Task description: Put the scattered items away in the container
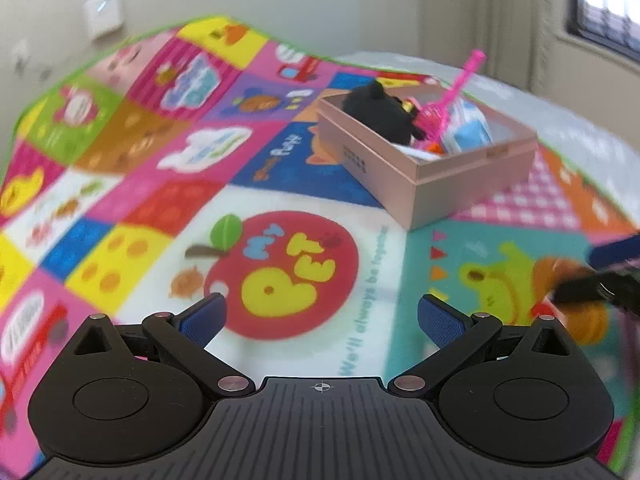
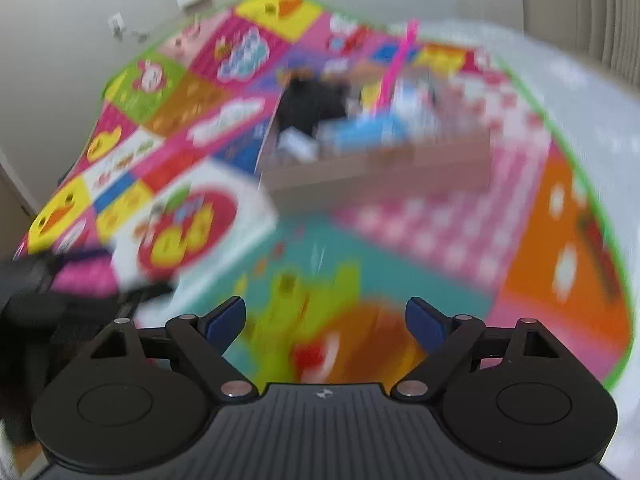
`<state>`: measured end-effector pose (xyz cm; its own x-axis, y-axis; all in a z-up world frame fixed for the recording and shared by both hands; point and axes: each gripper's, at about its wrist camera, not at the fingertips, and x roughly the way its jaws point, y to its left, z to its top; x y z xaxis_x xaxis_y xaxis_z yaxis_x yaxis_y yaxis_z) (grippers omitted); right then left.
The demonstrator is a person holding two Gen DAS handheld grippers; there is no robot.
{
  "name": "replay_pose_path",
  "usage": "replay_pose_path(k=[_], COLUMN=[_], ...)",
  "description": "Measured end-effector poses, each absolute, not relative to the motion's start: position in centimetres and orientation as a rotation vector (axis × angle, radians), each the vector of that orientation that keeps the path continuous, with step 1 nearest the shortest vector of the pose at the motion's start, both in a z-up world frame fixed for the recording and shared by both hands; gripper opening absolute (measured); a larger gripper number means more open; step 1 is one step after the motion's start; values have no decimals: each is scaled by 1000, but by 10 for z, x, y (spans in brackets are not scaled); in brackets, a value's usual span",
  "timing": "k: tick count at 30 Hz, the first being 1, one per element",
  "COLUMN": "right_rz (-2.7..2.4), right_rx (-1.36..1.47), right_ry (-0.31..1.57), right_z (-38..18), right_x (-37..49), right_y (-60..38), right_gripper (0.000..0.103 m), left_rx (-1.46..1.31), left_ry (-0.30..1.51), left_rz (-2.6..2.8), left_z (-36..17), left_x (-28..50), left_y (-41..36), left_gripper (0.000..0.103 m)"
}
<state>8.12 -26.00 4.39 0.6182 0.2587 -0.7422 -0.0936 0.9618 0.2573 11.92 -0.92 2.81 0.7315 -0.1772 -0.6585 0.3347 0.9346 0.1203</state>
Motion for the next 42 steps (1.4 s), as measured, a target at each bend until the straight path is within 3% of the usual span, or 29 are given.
replay_pose_path(k=[3,6,12,16,22,27,34,42], right_rz=[120,-64,-246,-240,-29,267,33,-43], right_rx=[288,294,59,62,110,-41,93,86], right_ry=[882,813,753,756,833,825,764,684], right_z=[38,39,20,9,13,25,23,1], right_x=[62,57,76,62,14,-30,-3,14], right_y=[-273,-296,-325,-322,-283,-232,-278,-318], right_gripper=[91,103,103,103,103,103,103,103], left_rx=[223,148,189,230,276,298,153,74], left_ry=[730,737,782,807,838,877,722,640], left_rz=[-314,-309,-392,-448,-496,-462,-420,-220], left_z=[9,4,6,7,11,23,61,8], left_x=[117,110,76,37,-20,-64,7,84], left_y=[8,26,39,60,112,146,93,-21], left_gripper=[103,103,103,103,103,103,103,103])
